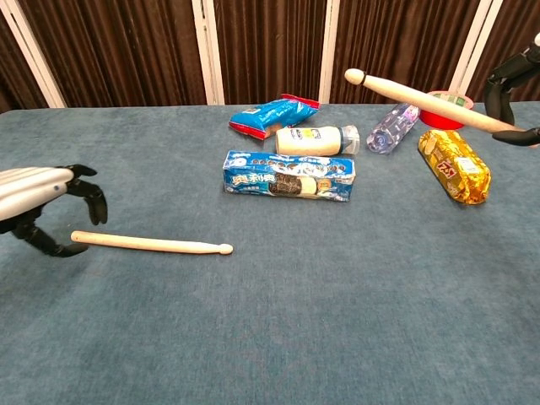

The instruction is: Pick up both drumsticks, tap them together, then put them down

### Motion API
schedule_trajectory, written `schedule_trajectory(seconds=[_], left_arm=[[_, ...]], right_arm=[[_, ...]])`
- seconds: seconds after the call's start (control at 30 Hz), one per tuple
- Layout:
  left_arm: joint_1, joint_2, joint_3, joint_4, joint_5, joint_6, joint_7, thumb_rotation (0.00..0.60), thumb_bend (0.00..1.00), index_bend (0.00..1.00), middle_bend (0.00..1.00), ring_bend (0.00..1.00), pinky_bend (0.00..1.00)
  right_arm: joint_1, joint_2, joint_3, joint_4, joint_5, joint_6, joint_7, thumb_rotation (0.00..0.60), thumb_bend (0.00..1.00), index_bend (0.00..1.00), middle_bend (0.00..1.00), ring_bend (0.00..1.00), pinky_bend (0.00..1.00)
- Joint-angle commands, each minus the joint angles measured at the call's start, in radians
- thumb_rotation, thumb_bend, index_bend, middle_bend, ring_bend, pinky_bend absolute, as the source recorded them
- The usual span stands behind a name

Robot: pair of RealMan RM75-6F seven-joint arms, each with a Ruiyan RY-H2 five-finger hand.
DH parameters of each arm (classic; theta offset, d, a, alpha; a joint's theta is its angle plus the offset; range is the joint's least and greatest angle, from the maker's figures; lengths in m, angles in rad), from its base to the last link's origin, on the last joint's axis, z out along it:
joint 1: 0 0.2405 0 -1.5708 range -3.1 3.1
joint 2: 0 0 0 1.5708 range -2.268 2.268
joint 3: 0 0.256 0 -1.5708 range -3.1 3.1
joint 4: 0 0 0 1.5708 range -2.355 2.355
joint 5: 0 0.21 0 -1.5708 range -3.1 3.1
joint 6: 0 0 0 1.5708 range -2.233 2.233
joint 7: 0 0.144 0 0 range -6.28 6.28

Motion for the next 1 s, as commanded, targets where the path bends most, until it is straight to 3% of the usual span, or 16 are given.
schedule_trajectory(seconds=[0.03, 0.3, 0.67, 1.0], left_arm=[[-0.016, -0.022, -0.014, 0.015, -0.006, 0.007, 0.018, 0.600, 0.45, 0.45, 0.42, 0.03, 0.00], [-0.056, -0.052, -0.028, 0.012, -0.094, -0.013, 0.188, 0.600, 0.45, 0.45, 0.44, 0.03, 0.00], [-0.113, -0.025, -0.020, -0.107, -0.327, -0.027, 0.487, 0.600, 0.45, 0.45, 0.47, 0.03, 0.00], [-0.150, -0.034, -0.009, -0.129, -0.387, -0.010, 0.540, 0.600, 0.46, 0.47, 0.47, 0.03, 0.00]], right_arm=[[-0.001, 0.001, 0.000, 0.001, 0.001, 0.001, -0.001, 0.600, 0.43, 0.75, 0.61, 0.35, 0.10], [-0.008, 0.004, -0.002, 0.014, 0.006, 0.001, 0.009, 0.600, 0.44, 0.75, 0.61, 0.35, 0.10], [-0.017, 0.005, -0.003, 0.036, 0.004, 0.009, 0.027, 0.600, 0.44, 0.75, 0.61, 0.35, 0.10], [-0.022, 0.004, 0.000, 0.047, 0.003, 0.017, 0.037, 0.600, 0.44, 0.75, 0.61, 0.35, 0.10]])
